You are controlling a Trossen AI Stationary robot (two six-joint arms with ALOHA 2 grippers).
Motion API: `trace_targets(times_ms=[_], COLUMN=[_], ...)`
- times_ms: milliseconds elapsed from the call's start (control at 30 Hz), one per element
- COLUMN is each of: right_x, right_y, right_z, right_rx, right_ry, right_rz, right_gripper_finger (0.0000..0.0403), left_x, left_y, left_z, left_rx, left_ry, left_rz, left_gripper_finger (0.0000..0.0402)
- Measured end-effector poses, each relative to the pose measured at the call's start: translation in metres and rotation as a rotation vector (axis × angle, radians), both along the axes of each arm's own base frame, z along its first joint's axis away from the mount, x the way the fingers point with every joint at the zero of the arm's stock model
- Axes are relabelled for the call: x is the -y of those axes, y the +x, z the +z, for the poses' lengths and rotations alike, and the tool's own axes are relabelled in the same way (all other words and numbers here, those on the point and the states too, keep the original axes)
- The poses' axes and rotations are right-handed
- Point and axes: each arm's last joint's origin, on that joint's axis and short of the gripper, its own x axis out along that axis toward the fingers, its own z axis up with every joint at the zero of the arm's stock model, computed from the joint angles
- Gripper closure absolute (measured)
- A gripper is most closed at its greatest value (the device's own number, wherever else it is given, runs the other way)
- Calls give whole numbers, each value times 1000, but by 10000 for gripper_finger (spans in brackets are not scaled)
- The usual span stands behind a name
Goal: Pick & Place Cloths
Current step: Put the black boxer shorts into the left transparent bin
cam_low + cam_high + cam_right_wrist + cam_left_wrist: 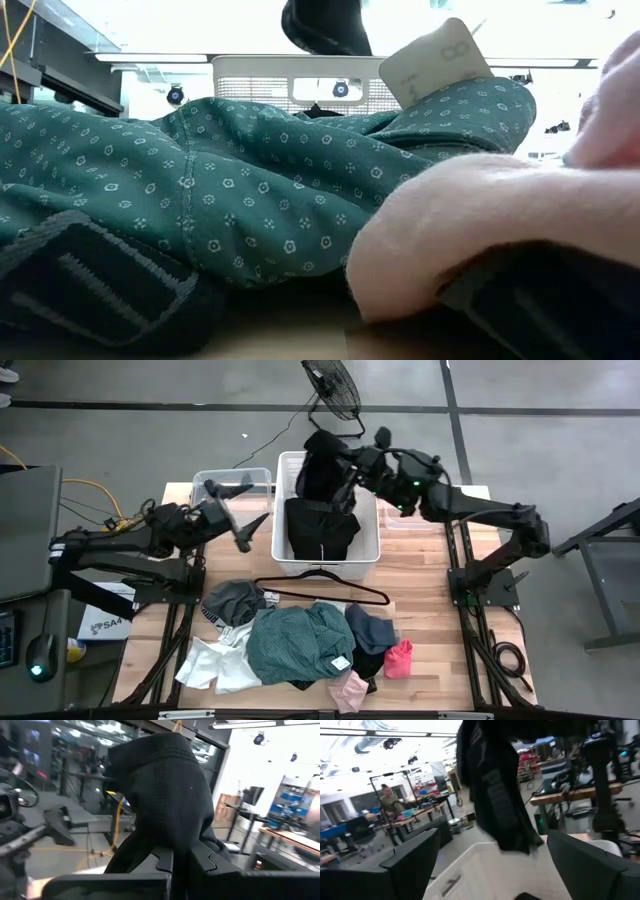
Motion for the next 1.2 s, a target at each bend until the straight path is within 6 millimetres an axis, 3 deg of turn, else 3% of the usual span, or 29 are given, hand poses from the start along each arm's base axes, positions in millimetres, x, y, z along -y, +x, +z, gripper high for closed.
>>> trace_targets(times_ms=[233,500,667,933,1067,1200], right_x=[6,3,1,1,1,1], right_y=[18,23,25,25,25,26], right_z=[-5,-7,-10,-12,-12,-13], right_rx=[122,161,147,119,120,110], right_ry=[24,77,132,144,143,146], right_rz=[72,227,336,334,334,333], right_gripper_finger=[395,395,395,395,395,395], left_x=[-2,-5,-6,-5,-4,-4], left_y=[38,69,79,82,82,82], left_z=[22,26,30,34,34,34], left_rx=[-34,-67,-21,36,57,69], left_ry=[17,8,14,-26,-60,-82], left_rz=[7,49,50,-16,-45,-51], left_gripper_finger=[36,36,36,40,80,163])
